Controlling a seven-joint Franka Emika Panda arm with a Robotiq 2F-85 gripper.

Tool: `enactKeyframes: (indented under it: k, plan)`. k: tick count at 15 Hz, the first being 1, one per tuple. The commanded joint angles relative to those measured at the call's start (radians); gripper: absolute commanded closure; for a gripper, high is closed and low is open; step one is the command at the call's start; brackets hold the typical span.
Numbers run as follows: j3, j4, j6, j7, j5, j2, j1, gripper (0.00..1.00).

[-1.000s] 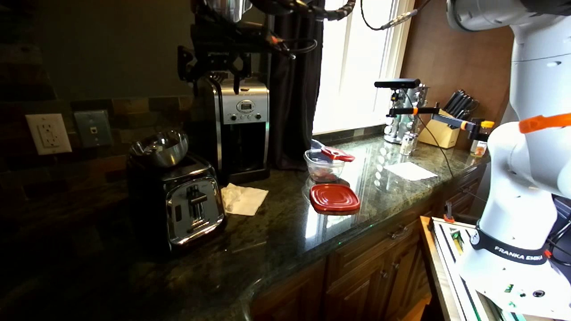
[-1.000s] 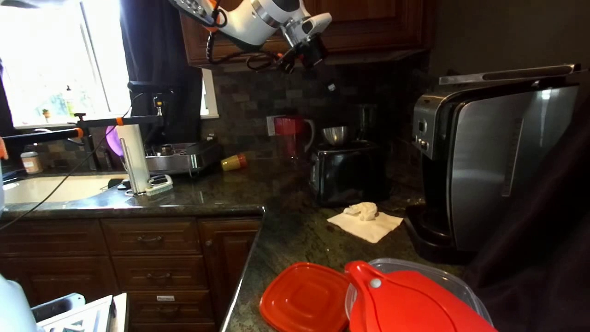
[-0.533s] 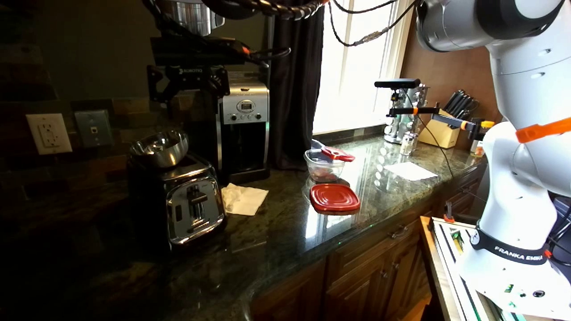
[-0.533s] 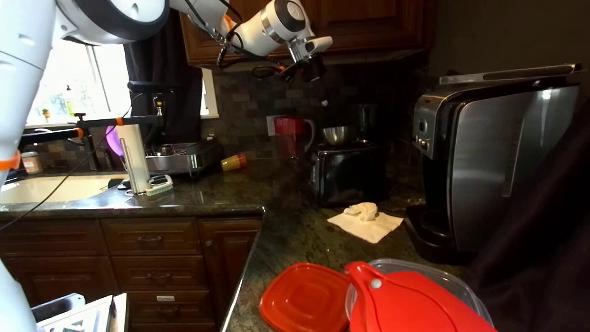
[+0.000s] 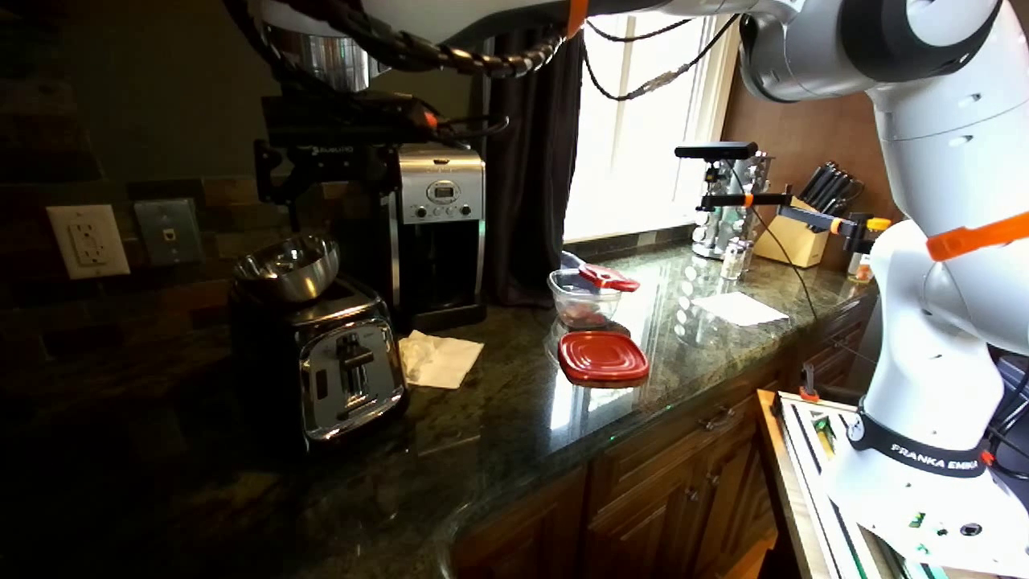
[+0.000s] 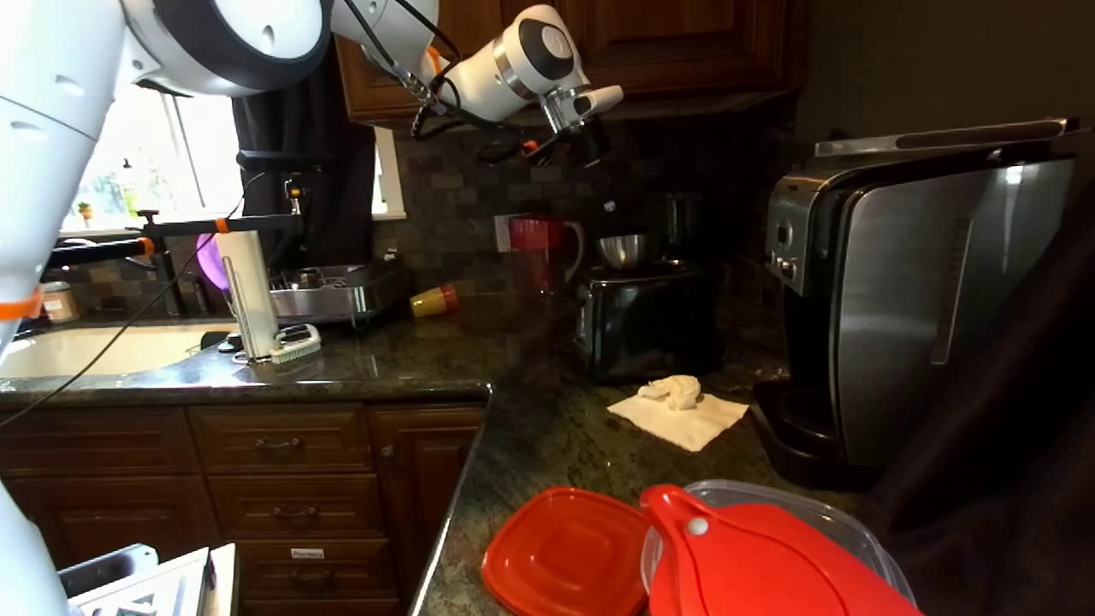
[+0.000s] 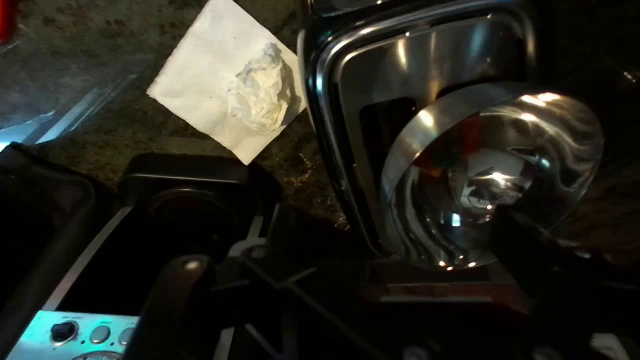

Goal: Put the bowl on the left counter

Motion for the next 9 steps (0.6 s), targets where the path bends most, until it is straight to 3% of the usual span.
enactKeyframes:
  k: [1, 2, 4, 9]
  plan:
    - [-0.004, -0.008, 0.053, 0.015, -0.012, 0.027, 0.002, 0.05]
    - [-0.011, -0.005, 0.049, 0.027, -0.025, 0.034, 0.008, 0.26]
    - [-0.016, -0.004, 0.038, 0.04, -0.042, 0.041, 0.009, 0.32]
    - [-0.021, -0.014, 0.045, 0.053, -0.044, 0.045, 0.003, 0.72]
